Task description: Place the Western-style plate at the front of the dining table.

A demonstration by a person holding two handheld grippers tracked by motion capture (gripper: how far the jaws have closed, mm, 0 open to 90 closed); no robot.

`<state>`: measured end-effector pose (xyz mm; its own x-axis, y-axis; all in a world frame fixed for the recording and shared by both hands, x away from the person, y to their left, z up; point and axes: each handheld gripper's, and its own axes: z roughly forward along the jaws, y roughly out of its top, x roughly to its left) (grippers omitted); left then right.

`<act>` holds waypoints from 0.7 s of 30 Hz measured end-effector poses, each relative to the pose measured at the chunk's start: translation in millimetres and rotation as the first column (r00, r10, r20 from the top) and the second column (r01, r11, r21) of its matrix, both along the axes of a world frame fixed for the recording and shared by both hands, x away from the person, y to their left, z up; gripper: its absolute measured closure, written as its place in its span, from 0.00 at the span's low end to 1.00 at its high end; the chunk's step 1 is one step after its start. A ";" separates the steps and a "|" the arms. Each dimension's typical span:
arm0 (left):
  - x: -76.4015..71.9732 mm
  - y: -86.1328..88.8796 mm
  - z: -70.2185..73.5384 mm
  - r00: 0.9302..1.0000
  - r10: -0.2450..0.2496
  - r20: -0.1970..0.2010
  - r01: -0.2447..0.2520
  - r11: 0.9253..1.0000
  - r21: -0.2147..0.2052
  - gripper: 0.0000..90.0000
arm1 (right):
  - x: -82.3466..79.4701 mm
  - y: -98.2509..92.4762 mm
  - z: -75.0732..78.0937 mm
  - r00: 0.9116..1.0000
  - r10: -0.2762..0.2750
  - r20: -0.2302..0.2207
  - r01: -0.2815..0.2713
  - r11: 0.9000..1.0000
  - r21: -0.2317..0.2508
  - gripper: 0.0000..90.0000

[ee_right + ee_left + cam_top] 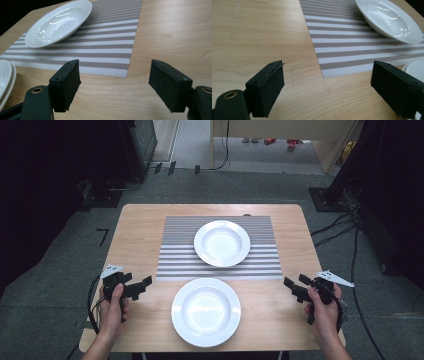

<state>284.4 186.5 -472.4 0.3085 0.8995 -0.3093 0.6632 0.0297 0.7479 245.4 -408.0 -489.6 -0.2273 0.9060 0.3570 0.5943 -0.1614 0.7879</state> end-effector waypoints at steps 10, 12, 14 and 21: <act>-21.4 9.1 -10.8 1.000 -0.009 -0.021 0.009 0.999 0.040 0.13 | -19.7 -10.0 -8.1 1.000 -0.008 -0.017 0.008 1.000 -0.023 0.28; -25.4 10.4 -12.2 1.000 -0.007 -0.019 0.008 0.999 0.048 0.13 | -23.3 -11.8 -10.5 1.000 -0.010 -0.022 0.010 1.000 -0.029 0.28; -27.3 11.0 -13.1 1.000 -0.006 -0.015 0.007 0.998 0.056 0.13 | -25.0 -12.4 -11.8 1.000 -0.008 -0.024 0.007 1.000 -0.030 0.28; -38.9 15.5 -22.9 0.999 0.000 -0.032 0.002 0.996 0.089 0.13 | -35.3 -18.8 -22.1 0.998 -0.016 -0.054 0.014 0.999 -0.041 0.27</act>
